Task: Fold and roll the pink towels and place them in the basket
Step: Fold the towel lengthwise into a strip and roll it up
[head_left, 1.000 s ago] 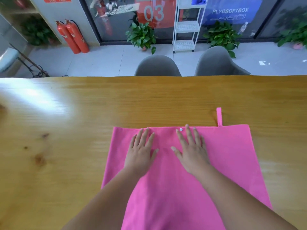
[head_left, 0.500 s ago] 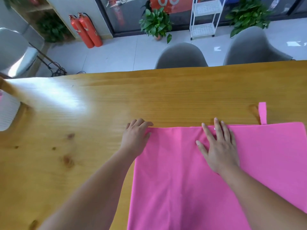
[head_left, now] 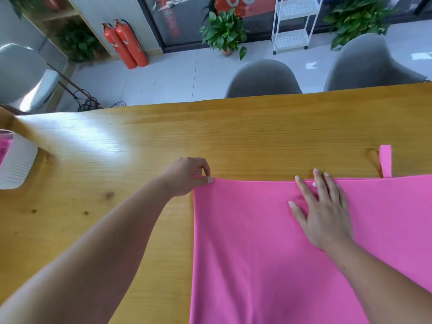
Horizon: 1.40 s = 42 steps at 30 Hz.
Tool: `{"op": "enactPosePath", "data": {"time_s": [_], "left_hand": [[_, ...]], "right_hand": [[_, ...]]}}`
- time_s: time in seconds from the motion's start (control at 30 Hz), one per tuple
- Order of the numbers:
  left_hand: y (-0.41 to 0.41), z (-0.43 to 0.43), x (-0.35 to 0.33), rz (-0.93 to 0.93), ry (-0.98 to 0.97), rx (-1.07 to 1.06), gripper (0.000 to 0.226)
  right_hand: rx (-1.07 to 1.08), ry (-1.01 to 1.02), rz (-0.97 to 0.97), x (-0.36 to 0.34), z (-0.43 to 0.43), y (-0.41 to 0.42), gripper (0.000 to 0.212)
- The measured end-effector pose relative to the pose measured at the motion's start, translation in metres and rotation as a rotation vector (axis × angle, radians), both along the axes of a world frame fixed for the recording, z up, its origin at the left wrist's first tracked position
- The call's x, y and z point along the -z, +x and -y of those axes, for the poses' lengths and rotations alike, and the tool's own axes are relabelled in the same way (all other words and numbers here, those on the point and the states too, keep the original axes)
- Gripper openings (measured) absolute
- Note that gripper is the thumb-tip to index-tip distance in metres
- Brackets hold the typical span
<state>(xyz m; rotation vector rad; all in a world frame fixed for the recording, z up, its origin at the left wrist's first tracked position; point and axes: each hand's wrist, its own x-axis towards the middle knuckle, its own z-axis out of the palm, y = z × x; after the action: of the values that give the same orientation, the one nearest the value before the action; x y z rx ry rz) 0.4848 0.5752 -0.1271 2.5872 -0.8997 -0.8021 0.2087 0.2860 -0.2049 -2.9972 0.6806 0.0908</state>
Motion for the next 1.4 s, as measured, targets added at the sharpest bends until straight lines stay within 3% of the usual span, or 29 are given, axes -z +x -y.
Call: {"op": "enactPosePath", "data": {"time_s": [0.07, 0.2, 0.3, 0.33, 0.37, 0.43, 0.47, 0.5, 0.6, 0.63, 0.67, 0.77, 0.87, 1.0, 1.07, 1.13, 1.27, 1.4], "left_hand": [[-0.005, 0.0, -0.009, -0.179, -0.115, -0.073, 0.018], [-0.004, -0.004, -0.035, -0.306, -0.019, -0.039, 0.019], [-0.01, 0.004, -0.071, -0.763, -0.388, -0.112, 0.025], [-0.011, 0.004, -0.077, -0.816, -0.432, -0.13, 0.026], [-0.008, 0.006, -0.077, -0.735, -0.365, -0.126, 0.024], [-0.004, 0.006, -0.066, -0.256, 0.056, 0.017, 0.018], [-0.003, 0.006, -0.059, -0.118, 0.189, 0.066, 0.018], [-0.005, 0.007, -0.057, -0.124, 0.162, 0.058, 0.018], [-0.009, 0.008, -0.072, -0.631, -0.429, -0.171, 0.024], [-0.005, 0.005, -0.072, -0.662, -0.512, -0.217, 0.024], [0.002, 0.002, -0.068, -0.567, -0.459, -0.226, 0.022], [0.012, -0.015, -0.034, -0.054, 0.065, -0.06, 0.018], [0.0, -0.011, -0.008, 0.119, 0.048, -0.062, 0.017], [-0.045, 0.003, 0.032, 0.477, 0.09, -0.187, 0.038], [-0.085, 0.013, 0.046, 0.512, -0.02, -0.269, 0.043], [-0.128, 0.025, 0.065, 0.459, -0.081, -0.151, 0.051], [-0.164, 0.025, 0.09, 0.406, 0.073, -0.072, 0.073], [-0.147, 0.033, 0.095, 0.423, 0.109, -0.036, 0.08]], "right_hand": [[0.002, 0.006, 0.003, 0.0, 0.001, 0.0, 0.075], [0.004, 0.009, 0.002, -0.001, 0.001, 0.0, 0.075], [0.0, 0.022, 0.01, -0.001, 0.0, 0.0, 0.075], [0.006, 0.032, 0.013, -0.001, 0.0, 0.001, 0.075], [0.012, 0.039, 0.013, -0.001, 0.0, 0.001, 0.075], [0.01, 0.032, -0.002, -0.002, -0.002, -0.001, 0.075], [0.007, 0.025, -0.008, -0.003, -0.002, -0.002, 0.075], [0.006, 0.025, -0.008, -0.003, -0.002, -0.002, 0.075], [0.006, 0.02, -0.002, -0.005, -0.002, 0.0, 0.076], [0.01, 0.021, -0.006, -0.004, -0.002, 0.0, 0.076], [0.015, 0.025, -0.011, -0.004, -0.002, 0.001, 0.076], [0.012, 0.02, -0.023, -0.005, -0.002, 0.001, 0.077], [0.02, 0.009, -0.028, -0.004, -0.002, 0.002, 0.077], [0.026, 0.011, -0.04, -0.003, -0.001, 0.003, 0.078], [0.029, 0.013, -0.039, -0.003, 0.0, 0.003, 0.078], [0.034, 0.009, -0.047, -0.002, -0.001, 0.003, 0.078], [0.054, 0.01, -0.056, 0.0, 0.0, 0.005, 0.079], [0.089, 0.007, -0.055, 0.004, 0.01, 0.016, 0.08]]}}
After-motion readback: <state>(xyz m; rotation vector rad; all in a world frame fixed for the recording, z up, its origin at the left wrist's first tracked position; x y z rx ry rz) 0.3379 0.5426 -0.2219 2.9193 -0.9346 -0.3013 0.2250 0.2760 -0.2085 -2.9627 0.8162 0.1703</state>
